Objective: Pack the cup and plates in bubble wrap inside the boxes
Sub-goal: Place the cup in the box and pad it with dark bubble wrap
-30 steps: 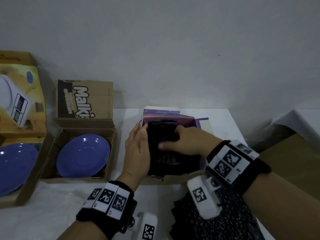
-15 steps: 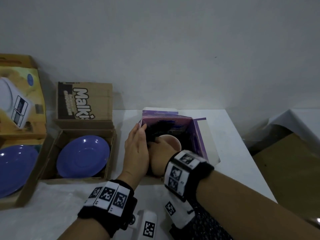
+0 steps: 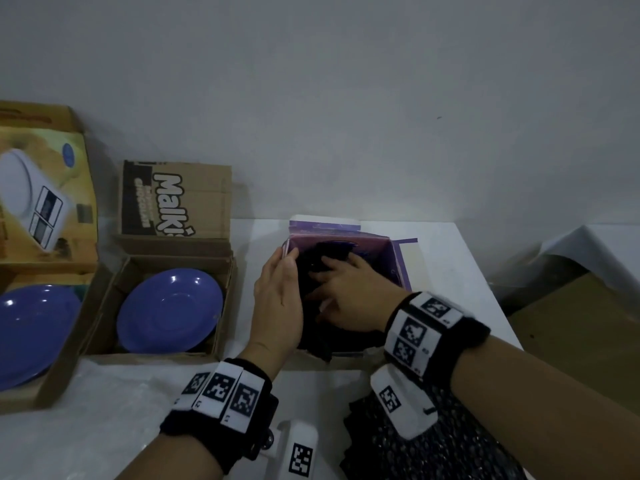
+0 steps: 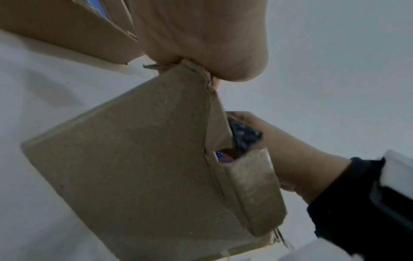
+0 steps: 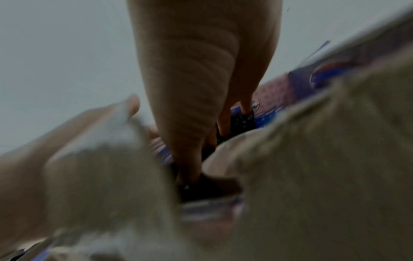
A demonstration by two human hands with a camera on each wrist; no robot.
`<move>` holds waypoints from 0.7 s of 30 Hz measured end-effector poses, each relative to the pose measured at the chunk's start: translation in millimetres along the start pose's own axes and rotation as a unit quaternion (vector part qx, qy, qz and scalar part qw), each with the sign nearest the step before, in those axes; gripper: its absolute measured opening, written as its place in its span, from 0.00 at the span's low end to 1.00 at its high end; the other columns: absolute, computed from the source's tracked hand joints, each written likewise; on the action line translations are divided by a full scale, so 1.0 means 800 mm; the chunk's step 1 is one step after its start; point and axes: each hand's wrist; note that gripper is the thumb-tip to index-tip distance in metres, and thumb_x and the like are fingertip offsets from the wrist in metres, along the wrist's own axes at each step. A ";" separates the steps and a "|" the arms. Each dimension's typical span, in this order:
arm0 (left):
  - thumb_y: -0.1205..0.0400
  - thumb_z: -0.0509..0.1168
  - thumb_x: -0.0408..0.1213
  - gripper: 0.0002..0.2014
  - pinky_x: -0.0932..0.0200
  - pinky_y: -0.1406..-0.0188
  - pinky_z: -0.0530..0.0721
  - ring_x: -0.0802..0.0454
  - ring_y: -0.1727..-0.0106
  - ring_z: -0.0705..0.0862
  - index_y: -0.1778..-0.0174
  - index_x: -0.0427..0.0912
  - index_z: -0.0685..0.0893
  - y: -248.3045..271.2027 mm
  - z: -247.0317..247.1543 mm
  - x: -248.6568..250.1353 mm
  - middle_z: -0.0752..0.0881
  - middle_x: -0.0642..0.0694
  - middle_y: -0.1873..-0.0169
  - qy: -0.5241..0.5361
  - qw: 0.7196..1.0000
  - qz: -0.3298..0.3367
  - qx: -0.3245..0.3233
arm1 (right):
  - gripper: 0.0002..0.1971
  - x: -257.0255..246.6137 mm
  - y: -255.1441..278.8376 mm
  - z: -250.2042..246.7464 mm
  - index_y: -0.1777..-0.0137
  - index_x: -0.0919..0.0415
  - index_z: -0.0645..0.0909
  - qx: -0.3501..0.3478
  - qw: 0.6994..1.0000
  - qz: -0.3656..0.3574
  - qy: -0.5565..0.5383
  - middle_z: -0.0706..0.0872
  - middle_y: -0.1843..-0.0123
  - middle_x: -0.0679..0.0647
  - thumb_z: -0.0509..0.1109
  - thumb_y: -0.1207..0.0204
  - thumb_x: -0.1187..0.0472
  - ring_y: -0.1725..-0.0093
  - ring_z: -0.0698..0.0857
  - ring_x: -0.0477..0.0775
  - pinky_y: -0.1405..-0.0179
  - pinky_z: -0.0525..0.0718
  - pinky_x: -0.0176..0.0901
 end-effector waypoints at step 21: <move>0.22 0.36 0.66 0.36 0.48 0.19 0.59 0.59 0.21 0.61 0.23 0.53 0.70 -0.003 0.002 -0.009 0.68 0.55 0.23 -0.003 0.999 0.032 0.007 | 0.37 0.007 -0.040 0.025 0.24 0.51 0.68 0.006 0.994 0.097 -0.048 0.69 0.29 0.55 0.70 0.31 0.36 0.35 0.77 0.60 0.35 0.77 0.58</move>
Point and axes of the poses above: each hand's wrist, its own y-axis away from the middle knuckle, its own z-axis out of the palm, x = y × z
